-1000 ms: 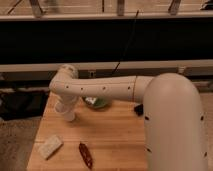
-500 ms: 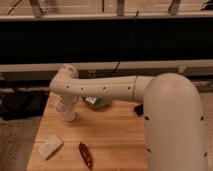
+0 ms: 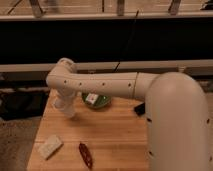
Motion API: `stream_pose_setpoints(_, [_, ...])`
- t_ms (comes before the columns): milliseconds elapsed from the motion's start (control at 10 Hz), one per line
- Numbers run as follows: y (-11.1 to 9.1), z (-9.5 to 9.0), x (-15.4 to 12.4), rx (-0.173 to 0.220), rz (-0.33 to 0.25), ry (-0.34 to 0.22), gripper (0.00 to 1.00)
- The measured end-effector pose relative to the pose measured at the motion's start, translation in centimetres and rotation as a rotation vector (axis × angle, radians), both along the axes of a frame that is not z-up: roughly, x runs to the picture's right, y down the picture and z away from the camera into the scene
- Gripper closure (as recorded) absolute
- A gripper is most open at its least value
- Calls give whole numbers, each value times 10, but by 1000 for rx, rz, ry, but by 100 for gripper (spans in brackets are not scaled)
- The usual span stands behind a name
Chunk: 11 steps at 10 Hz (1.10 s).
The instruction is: Pick up the ceramic cup
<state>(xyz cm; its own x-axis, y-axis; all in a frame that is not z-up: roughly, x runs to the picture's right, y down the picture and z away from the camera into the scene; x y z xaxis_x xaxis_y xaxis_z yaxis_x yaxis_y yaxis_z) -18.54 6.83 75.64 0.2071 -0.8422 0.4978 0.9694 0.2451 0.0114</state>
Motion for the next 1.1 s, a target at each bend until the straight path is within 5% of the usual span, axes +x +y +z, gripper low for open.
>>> stream_pose_setpoints(1100, [-35,-24,19,31,47,9,99])
